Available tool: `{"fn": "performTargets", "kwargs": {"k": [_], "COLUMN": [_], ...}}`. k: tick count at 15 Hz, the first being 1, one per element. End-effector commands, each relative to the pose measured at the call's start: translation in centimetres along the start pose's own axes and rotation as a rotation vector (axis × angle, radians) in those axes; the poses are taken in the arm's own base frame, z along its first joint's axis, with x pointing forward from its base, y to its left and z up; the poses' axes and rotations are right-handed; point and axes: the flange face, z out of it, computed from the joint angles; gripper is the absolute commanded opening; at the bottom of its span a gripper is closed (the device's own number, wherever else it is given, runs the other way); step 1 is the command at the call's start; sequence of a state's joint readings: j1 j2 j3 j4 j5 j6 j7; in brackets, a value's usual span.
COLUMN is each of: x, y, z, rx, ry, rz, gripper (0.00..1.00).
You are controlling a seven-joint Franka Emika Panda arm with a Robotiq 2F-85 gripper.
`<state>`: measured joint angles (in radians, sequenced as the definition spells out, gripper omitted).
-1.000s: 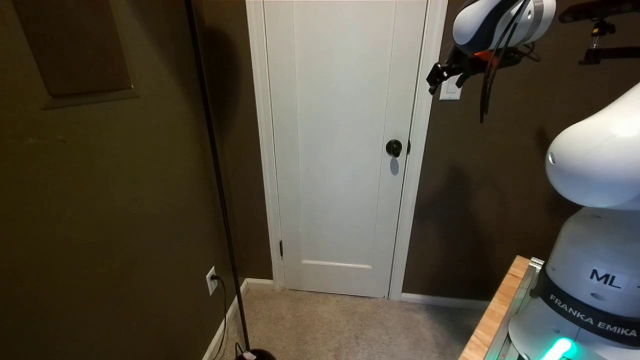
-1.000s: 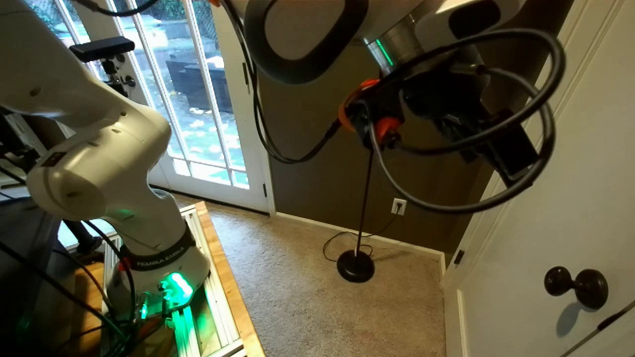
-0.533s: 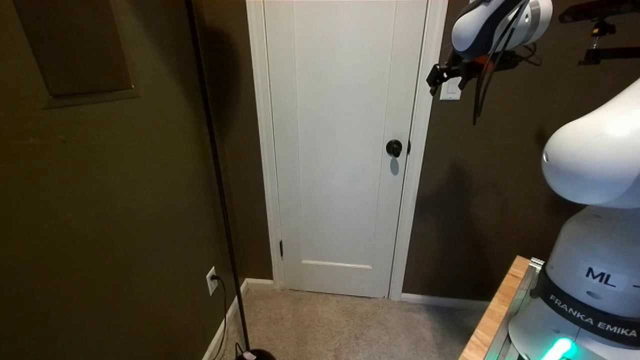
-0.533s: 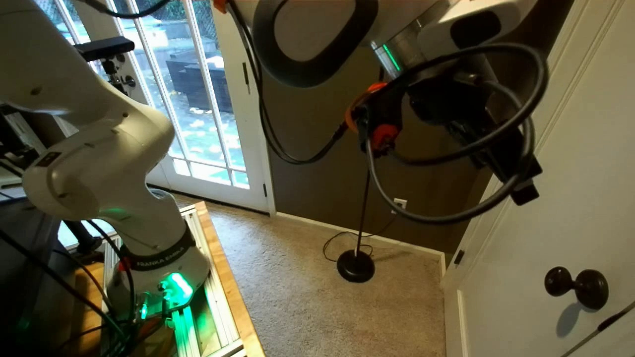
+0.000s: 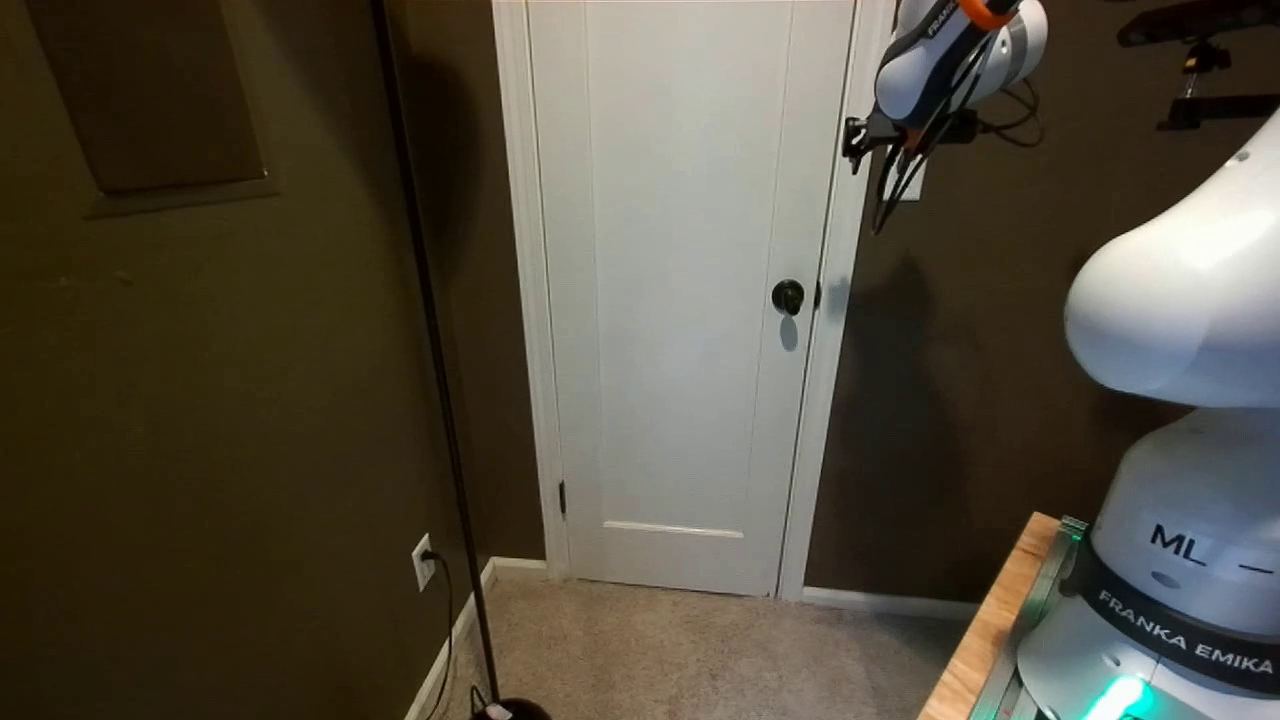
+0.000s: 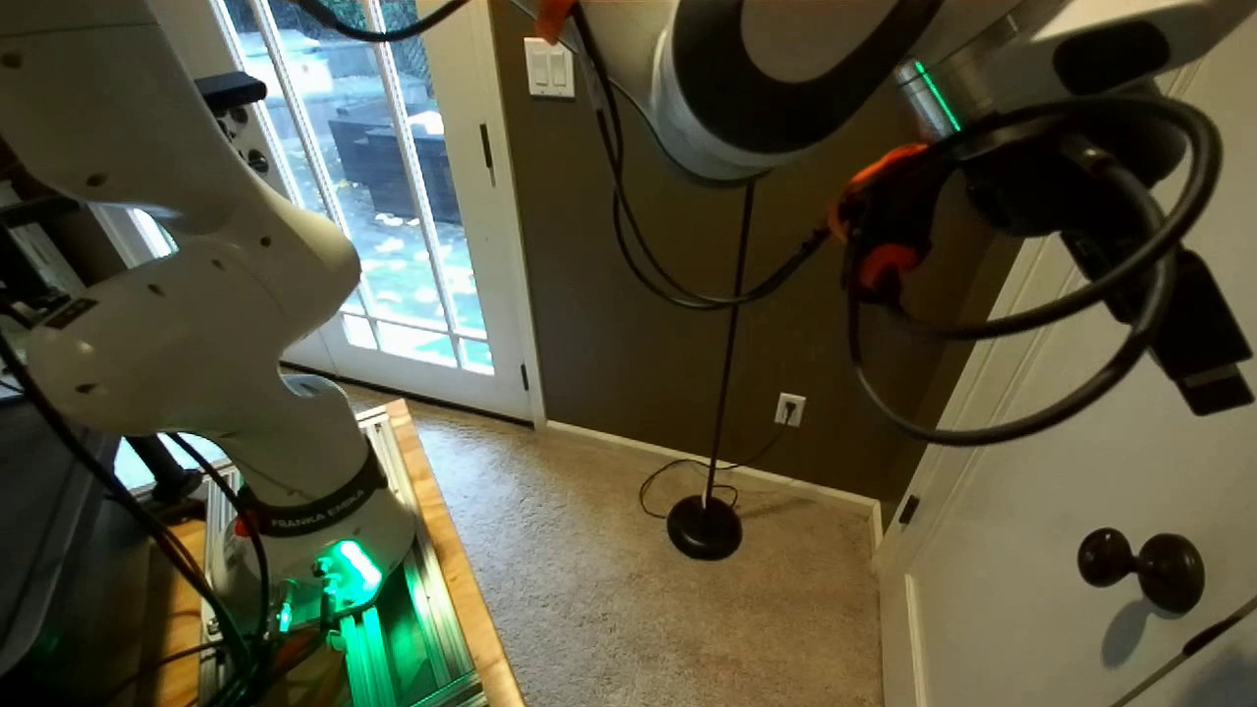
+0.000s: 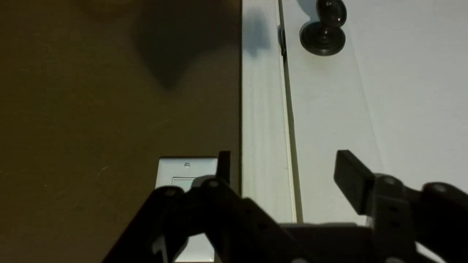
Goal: Switch off the light
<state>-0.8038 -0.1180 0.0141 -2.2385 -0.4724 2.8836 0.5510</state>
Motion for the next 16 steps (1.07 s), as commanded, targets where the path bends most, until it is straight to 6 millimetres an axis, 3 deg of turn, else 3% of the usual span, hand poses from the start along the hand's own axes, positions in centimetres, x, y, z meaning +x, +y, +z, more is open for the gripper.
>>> {"fn": "performTargets", "kwargs": {"k": [1, 7, 16], "x": [3.8, 8.2, 10.8], "y": [-0.2, 1.4, 3.8], "z": [2.8, 6.6, 10.6], "rx": [-0.02, -0.071, -0.165], "ry": [0.05, 0.096, 0.128], "rz": [0.048, 0.096, 0.105], "gripper": [0.44, 0.01, 0.0]}}
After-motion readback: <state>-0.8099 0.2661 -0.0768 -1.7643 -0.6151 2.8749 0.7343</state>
